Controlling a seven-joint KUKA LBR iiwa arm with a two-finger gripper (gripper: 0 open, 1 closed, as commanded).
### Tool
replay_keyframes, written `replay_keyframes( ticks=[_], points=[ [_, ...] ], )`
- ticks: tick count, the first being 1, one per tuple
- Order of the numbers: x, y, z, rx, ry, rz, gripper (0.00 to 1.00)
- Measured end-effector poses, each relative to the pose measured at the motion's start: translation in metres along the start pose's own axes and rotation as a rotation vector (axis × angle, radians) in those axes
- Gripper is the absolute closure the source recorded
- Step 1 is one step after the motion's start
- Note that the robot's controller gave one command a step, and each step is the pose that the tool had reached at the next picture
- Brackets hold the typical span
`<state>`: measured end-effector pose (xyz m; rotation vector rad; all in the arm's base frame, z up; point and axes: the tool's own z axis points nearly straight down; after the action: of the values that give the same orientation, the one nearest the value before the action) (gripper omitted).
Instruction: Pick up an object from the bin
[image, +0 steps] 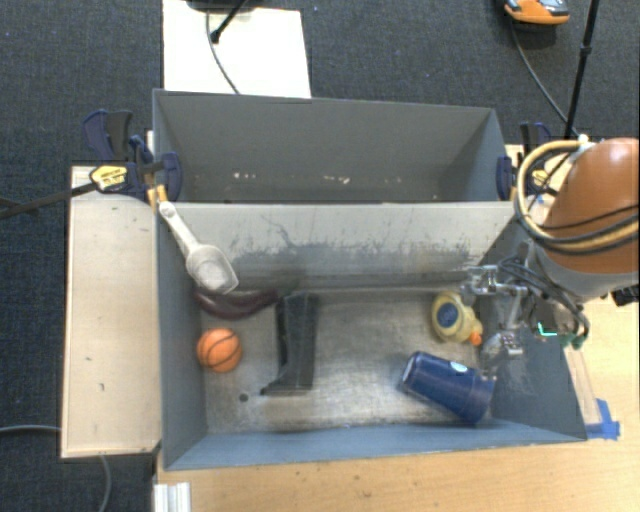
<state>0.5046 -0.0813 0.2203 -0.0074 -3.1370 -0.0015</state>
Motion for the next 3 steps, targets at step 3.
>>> replay_keyframes(
  ticks=[3],
  points=[
    [-0.001, 0.012, 0.065, 0.002, -0.011, -0.162, 0.0]
  ],
)
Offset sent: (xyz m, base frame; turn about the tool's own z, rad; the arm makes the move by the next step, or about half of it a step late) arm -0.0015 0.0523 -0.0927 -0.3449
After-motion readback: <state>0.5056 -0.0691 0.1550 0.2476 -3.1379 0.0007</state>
